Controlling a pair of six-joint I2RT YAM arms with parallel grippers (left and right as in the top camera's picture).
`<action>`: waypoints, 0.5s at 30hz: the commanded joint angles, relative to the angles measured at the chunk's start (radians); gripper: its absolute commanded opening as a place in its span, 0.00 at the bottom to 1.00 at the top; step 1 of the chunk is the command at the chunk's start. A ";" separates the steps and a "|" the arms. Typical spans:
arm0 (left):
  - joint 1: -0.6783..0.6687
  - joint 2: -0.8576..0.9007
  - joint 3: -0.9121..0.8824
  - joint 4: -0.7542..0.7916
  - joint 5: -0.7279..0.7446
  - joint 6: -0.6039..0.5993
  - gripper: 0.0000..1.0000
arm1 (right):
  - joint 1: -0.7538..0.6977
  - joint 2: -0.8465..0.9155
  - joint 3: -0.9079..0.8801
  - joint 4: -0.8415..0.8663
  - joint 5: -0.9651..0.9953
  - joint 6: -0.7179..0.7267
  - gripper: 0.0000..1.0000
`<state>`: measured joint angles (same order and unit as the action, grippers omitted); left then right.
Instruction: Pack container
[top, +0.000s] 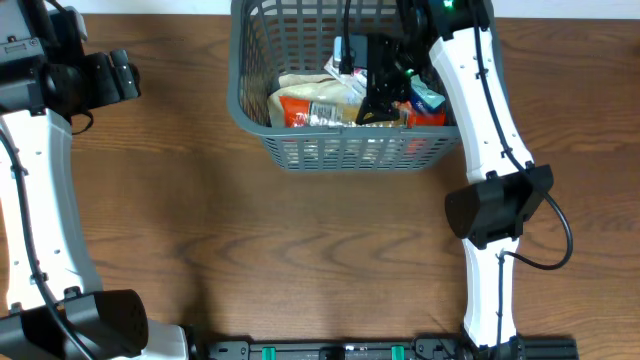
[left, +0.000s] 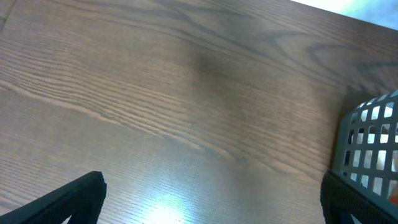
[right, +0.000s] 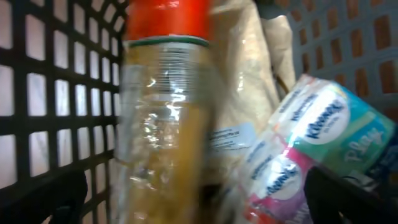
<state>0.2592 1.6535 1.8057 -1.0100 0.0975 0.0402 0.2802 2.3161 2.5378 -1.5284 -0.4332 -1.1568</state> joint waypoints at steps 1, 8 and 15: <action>0.004 0.004 -0.005 -0.001 -0.007 -0.012 0.99 | -0.003 -0.048 0.040 0.038 -0.011 0.058 0.99; 0.004 0.004 -0.005 -0.001 -0.007 -0.012 0.99 | -0.062 -0.164 0.058 0.320 0.093 0.351 0.99; 0.003 0.004 -0.005 0.004 -0.007 0.031 0.99 | -0.217 -0.261 0.058 0.498 0.307 0.693 0.99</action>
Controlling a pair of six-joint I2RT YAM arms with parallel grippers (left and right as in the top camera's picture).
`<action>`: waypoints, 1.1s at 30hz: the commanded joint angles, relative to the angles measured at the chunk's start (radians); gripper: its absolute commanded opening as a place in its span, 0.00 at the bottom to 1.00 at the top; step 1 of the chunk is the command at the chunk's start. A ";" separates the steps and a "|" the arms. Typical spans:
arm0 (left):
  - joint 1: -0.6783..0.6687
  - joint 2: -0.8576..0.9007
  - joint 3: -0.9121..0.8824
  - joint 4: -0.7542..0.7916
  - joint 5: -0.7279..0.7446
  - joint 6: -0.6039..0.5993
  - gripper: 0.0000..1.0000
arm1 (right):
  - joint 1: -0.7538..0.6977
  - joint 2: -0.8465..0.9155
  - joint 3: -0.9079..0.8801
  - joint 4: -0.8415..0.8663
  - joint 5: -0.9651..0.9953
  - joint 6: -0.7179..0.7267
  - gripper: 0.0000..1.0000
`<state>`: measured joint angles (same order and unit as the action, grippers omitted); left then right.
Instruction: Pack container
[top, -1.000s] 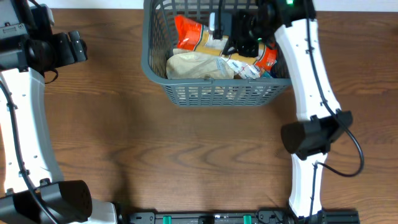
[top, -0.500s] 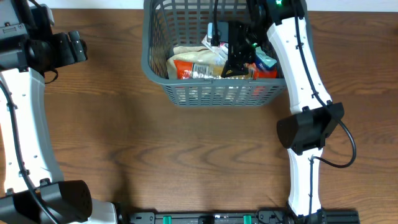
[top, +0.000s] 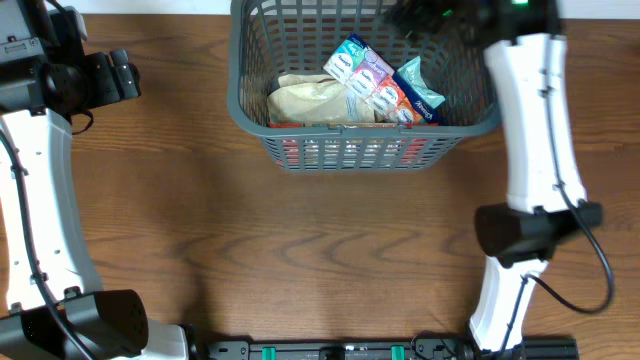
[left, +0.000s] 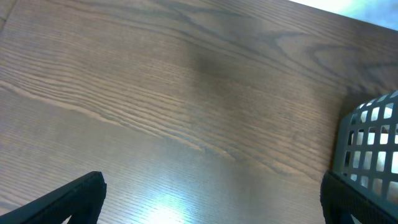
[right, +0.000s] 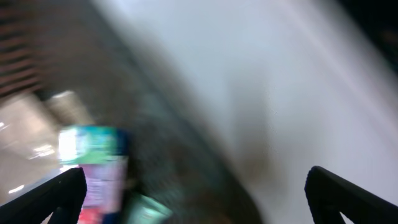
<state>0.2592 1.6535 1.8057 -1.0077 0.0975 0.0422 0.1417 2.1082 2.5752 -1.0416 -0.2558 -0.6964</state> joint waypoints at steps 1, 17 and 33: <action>0.000 0.004 -0.005 0.001 -0.007 0.051 0.99 | -0.111 -0.058 0.021 0.013 0.147 0.276 0.99; -0.020 0.002 -0.005 0.041 0.049 0.129 0.99 | -0.523 -0.061 0.020 -0.200 0.082 0.558 0.99; -0.086 -0.137 -0.005 -0.122 0.153 0.130 0.99 | -0.539 -0.080 0.016 -0.363 0.199 0.539 0.99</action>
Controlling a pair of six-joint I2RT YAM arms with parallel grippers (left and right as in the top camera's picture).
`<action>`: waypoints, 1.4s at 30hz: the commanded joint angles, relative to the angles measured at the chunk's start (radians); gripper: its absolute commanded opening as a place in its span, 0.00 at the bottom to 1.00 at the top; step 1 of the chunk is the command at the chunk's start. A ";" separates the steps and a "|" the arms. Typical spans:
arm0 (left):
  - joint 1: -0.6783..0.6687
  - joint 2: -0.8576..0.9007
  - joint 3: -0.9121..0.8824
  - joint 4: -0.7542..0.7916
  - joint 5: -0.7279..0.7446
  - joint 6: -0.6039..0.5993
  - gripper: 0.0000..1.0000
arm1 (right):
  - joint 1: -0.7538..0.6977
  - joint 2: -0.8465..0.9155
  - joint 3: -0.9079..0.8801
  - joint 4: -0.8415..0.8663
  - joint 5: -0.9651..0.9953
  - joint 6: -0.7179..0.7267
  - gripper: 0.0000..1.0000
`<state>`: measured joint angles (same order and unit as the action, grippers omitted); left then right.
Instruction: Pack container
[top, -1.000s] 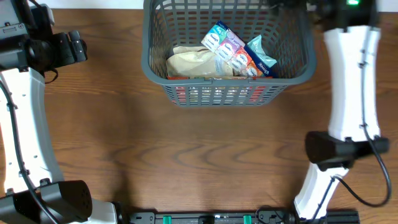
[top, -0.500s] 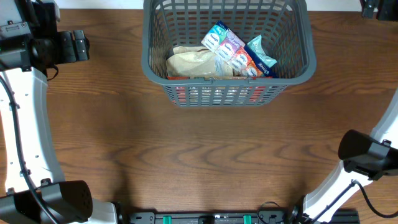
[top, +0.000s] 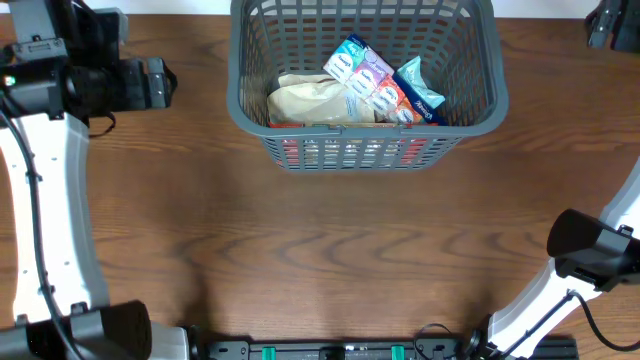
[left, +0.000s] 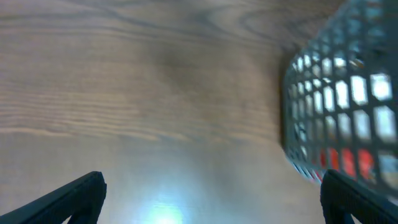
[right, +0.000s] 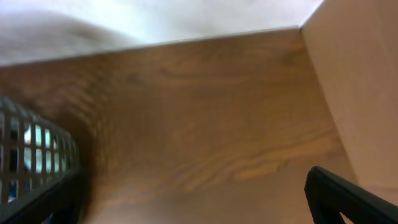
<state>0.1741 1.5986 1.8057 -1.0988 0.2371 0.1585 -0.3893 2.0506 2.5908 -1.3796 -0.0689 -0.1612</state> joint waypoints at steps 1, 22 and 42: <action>-0.001 -0.099 -0.005 -0.050 0.013 0.013 0.99 | -0.008 -0.028 0.001 -0.047 0.013 0.003 0.99; -0.001 -0.527 -0.317 -0.088 0.014 0.054 0.99 | 0.084 -0.364 -0.069 -0.319 -0.077 0.011 0.99; -0.002 -0.790 -0.646 0.046 0.017 -0.044 0.99 | 0.196 -1.023 -1.217 0.111 -0.124 0.010 0.99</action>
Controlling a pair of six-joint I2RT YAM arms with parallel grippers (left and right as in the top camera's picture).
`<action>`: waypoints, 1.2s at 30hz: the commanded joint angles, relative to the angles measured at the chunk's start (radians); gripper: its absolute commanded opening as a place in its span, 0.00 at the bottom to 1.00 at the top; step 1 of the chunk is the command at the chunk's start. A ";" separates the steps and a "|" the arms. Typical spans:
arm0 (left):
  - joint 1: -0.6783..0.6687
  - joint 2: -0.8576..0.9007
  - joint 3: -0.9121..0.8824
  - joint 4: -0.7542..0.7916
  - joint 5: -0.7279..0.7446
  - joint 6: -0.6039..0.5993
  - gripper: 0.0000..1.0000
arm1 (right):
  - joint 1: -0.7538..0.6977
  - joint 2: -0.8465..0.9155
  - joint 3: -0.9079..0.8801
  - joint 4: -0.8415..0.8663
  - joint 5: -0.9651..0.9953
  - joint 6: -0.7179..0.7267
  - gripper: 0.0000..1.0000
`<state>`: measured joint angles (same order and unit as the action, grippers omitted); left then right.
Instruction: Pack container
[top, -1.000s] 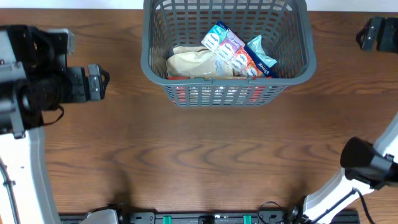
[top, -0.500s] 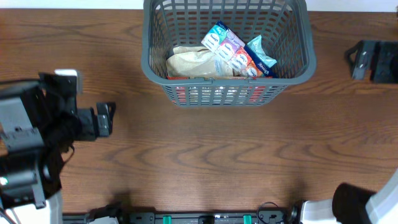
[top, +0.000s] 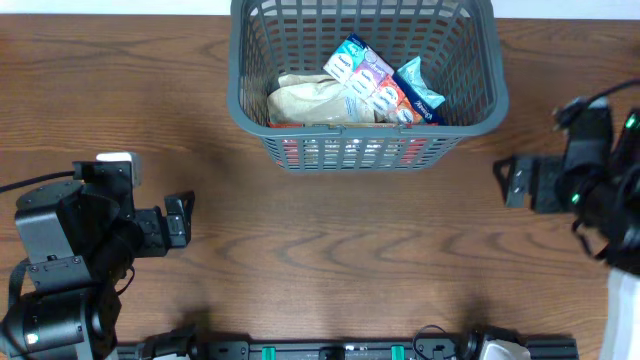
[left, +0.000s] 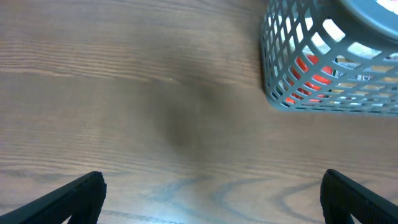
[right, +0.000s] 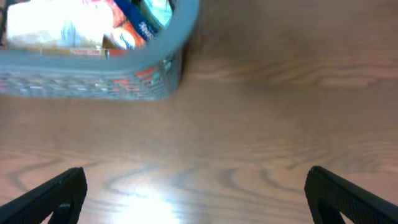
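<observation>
The grey mesh basket (top: 365, 150) stands at the table's far middle. Inside lie a beige bag (top: 305, 100), colourful tissue packs (top: 362, 78) and a teal pack (top: 420, 85); something red (left: 314, 71) shows through the mesh low down. My left gripper (top: 178, 222) hangs open over bare wood at the near left, well clear of the basket (left: 329, 74). My right gripper (top: 512, 182) is open to the right of the basket (right: 93, 68), nothing between its fingers. Both wrist views, left (left: 211, 205) and right (right: 196, 202), show wide-apart fingertips over the tabletop.
The brown wooden table (top: 330, 250) stretches in front of the basket. Its far edge meets a white wall just behind the basket. The arms' bases and a black rail (top: 340, 350) sit at the near edge.
Both arms have changed place: the left gripper was up at the far left beside the basket, the right at the far right corner. Now both are nearer the front. The basket's contents are unchanged.
My right gripper was open inside the basket, right at a red-capped bottle and the tissue packs. Then it was out of the basket at its back right. Later it was at the far right corner, the left near the basket's left. Now both hang open further forward.
</observation>
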<state>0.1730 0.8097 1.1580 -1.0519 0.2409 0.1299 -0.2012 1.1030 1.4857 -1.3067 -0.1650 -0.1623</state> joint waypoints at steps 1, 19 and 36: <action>-0.001 -0.001 0.002 -0.001 0.013 -0.015 0.99 | 0.008 -0.098 -0.152 0.060 -0.027 0.013 0.99; -0.001 0.000 0.002 -0.001 0.013 -0.016 0.99 | 0.007 -0.167 -0.263 0.076 -0.019 0.012 0.99; -0.001 0.000 0.002 -0.001 0.013 -0.016 0.99 | 0.149 -0.375 -0.377 0.228 -0.052 0.035 0.99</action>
<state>0.1730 0.8097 1.1561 -1.0508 0.2409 0.1272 -0.1101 0.8173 1.1599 -1.1160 -0.1947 -0.1516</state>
